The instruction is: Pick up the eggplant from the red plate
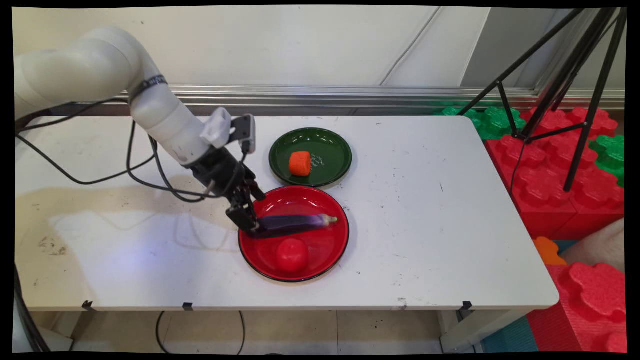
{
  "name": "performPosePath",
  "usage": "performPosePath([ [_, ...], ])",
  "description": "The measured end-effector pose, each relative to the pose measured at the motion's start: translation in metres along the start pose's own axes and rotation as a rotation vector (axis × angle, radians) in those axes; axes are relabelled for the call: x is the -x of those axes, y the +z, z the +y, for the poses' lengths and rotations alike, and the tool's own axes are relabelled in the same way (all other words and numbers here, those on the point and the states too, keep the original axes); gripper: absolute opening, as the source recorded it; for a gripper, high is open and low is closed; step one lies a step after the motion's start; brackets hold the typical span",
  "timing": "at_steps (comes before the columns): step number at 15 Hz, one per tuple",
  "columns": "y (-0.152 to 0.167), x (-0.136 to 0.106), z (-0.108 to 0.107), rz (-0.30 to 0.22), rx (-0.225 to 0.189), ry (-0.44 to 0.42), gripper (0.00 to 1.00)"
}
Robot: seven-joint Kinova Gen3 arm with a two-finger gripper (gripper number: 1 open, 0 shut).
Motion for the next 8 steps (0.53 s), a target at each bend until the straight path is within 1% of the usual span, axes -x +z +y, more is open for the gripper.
performPosePath([
  [2,0.015,0.001,0.001,-0.019,0.002,-0.003,1.00],
  [8,0.032,0.003,0.002,-0.041,-0.007,-0.003,1.00],
])
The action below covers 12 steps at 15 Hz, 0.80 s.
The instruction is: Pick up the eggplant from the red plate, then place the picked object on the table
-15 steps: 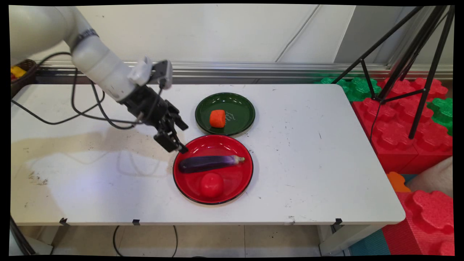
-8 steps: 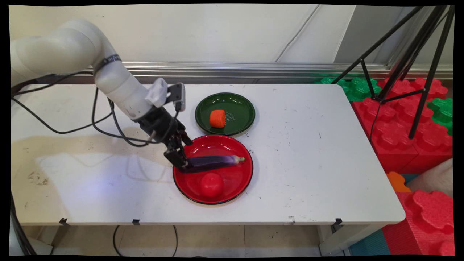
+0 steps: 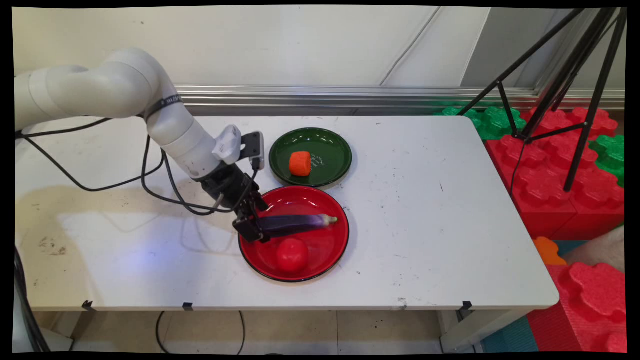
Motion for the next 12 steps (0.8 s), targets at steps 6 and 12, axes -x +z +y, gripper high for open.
performPosePath([
  [6,0.0099,-0.0011,0.0005,-0.003,-0.012,0.003,0.00],
  [12,0.0116,-0.0006,0.0012,-0.003,-0.020,0.004,0.00],
])
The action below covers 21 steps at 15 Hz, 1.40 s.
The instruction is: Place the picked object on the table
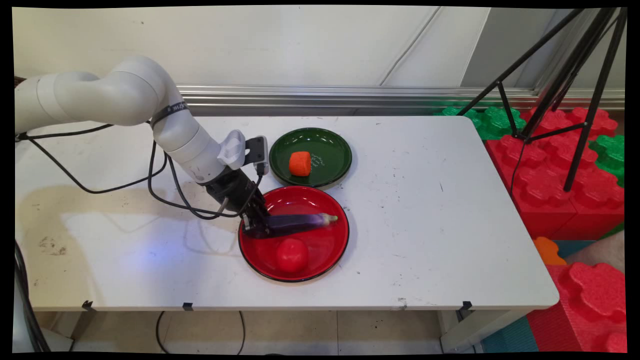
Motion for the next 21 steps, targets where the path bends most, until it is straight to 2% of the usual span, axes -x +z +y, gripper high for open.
performPosePath([
  [4,-0.003,0.002,0.000,0.002,-0.007,-0.007,0.00],
  [11,-0.033,0.002,0.001,0.047,-0.032,-0.050,0.00],
  [21,-0.105,0.021,0.002,0.060,-0.066,-0.063,0.00],
])
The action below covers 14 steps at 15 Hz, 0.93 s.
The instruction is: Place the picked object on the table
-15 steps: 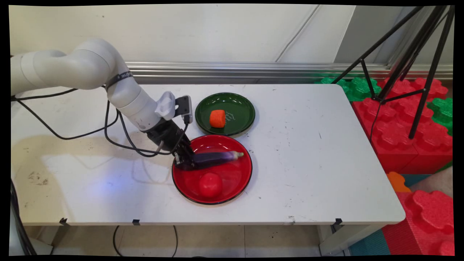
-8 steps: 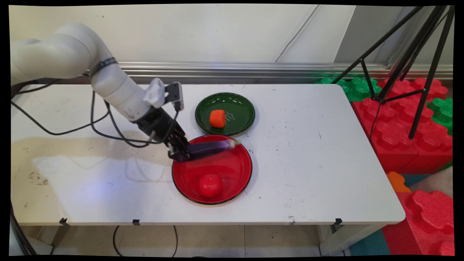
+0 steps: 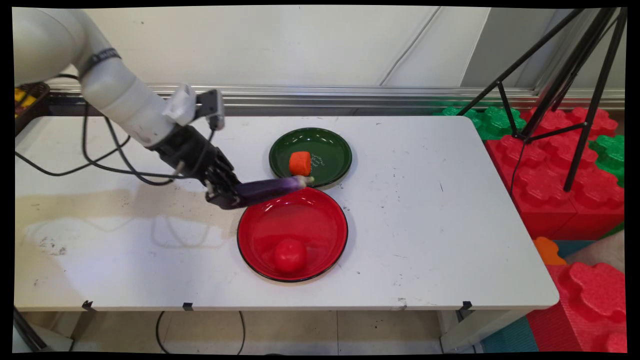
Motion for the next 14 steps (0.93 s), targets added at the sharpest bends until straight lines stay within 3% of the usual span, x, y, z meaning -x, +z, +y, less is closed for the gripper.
performPosePath([
  [9,-0.052,0.041,-0.014,-0.075,-0.032,-0.005,0.00],
  [14,-0.059,0.067,-0.025,-0.122,-0.045,-0.023,0.00],
])
